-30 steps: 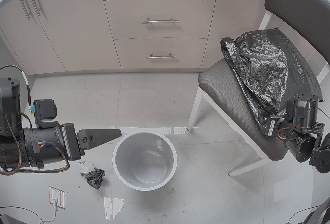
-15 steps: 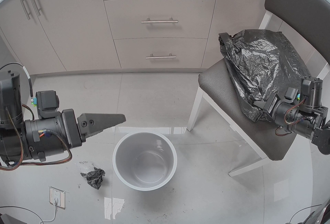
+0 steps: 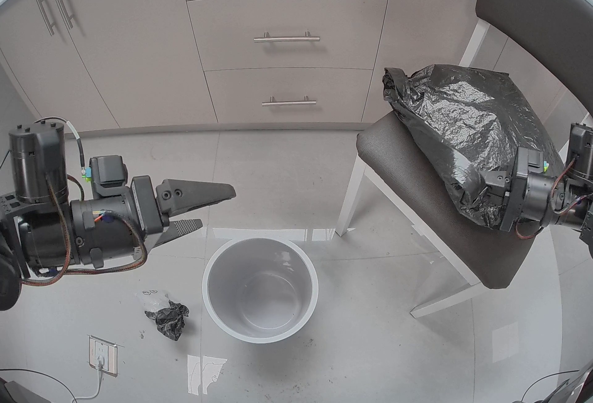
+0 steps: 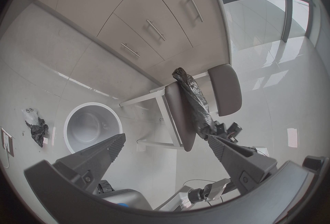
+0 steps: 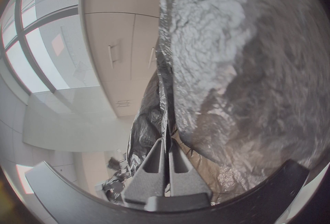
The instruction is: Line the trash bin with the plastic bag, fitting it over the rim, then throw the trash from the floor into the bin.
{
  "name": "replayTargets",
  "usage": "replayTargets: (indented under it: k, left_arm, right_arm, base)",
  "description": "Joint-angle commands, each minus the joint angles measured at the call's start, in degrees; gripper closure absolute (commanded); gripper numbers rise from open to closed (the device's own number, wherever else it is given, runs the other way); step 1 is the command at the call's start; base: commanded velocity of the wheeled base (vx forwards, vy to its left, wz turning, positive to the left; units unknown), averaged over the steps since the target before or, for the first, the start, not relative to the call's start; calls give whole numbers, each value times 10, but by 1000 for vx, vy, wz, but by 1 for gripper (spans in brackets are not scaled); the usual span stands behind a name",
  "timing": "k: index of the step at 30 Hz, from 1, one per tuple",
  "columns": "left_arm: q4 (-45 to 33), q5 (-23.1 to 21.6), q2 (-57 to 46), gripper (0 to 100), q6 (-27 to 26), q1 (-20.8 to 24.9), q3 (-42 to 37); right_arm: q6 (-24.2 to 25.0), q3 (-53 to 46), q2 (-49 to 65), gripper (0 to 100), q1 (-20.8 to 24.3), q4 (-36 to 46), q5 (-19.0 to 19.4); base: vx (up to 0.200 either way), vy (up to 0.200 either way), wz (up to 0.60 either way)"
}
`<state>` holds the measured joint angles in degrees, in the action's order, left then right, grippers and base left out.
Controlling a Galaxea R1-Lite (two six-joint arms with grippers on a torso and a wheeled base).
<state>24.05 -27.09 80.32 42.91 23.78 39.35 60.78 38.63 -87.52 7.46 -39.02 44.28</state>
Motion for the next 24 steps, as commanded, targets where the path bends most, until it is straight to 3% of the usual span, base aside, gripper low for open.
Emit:
replayTargets:
  k: [1, 5, 15, 20, 24]
  left_arm:
    - [15, -9, 65, 0, 6, -11, 20]
    - [15, -9, 74, 0, 9, -8, 29]
    - [16, -9, 91, 0, 17, 1, 46]
    - [15, -8, 117, 0, 155, -1, 120]
    - [16, -9, 135, 0, 182, 6, 148]
  right_arm:
    - [16, -5, 76, 100, -3, -2, 44]
    - [16, -14, 124, 100, 17, 0, 80]
    - [18, 1, 195, 100, 80, 5, 84]
    - [19, 9, 221, 100, 106, 11, 83]
    - [19, 19, 232, 100, 121, 20, 83]
  base:
    - [0, 0, 0]
    - [0, 0, 0]
    - [0, 0, 0]
    - [0, 0, 0]
    - [0, 0, 0]
